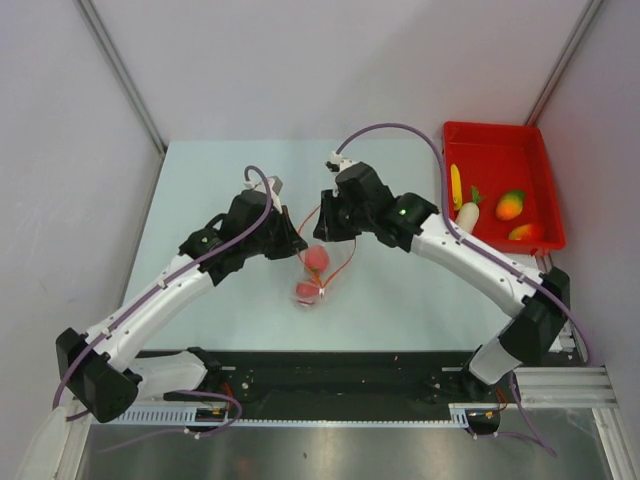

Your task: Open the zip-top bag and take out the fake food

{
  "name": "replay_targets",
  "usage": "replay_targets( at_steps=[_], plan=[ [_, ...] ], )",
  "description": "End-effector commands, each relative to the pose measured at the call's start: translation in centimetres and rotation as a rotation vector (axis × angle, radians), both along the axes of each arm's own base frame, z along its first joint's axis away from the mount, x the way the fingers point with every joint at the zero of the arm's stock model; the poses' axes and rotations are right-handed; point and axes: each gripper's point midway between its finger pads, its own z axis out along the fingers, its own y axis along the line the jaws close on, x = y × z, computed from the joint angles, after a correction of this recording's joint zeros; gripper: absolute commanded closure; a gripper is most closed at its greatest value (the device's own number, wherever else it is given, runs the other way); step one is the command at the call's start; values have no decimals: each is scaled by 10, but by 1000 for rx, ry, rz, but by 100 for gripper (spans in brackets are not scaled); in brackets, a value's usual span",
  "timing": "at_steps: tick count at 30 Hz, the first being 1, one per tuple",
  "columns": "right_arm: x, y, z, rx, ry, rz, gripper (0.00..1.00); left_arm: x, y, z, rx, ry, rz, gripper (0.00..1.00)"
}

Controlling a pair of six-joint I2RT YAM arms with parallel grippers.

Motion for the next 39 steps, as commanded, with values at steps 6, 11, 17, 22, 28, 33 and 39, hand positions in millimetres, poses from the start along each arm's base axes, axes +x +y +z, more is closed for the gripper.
replay_targets(
  at_steps=[6, 11, 17, 22, 28, 33, 39],
  plan=[
    [13, 12, -41, -57, 74, -154, 77, -8, -14, 12, -135, 19, 16, 100],
    [14, 28, -62, -54, 111, -193, 73, -12, -21, -2, -154, 49, 14, 100],
    [15, 39, -90, -69, 151, -208, 73, -11, -23, -1, -136, 39, 14, 100],
    [22, 33, -115, -123, 139, -229, 74, -10, -9, -2, -93, 18, 58, 100],
    [19, 52, -137, -142, 91, -86, 67, -11, 10, -15, -3, 10, 95, 100],
    [21, 69, -159, -142, 83, -7, 57, -12, 13, -21, 23, 14, 91, 100],
    [21, 74, -198, -192, 100, 32, 40, -13, 15, -24, 47, 13, 79, 100]
  ],
)
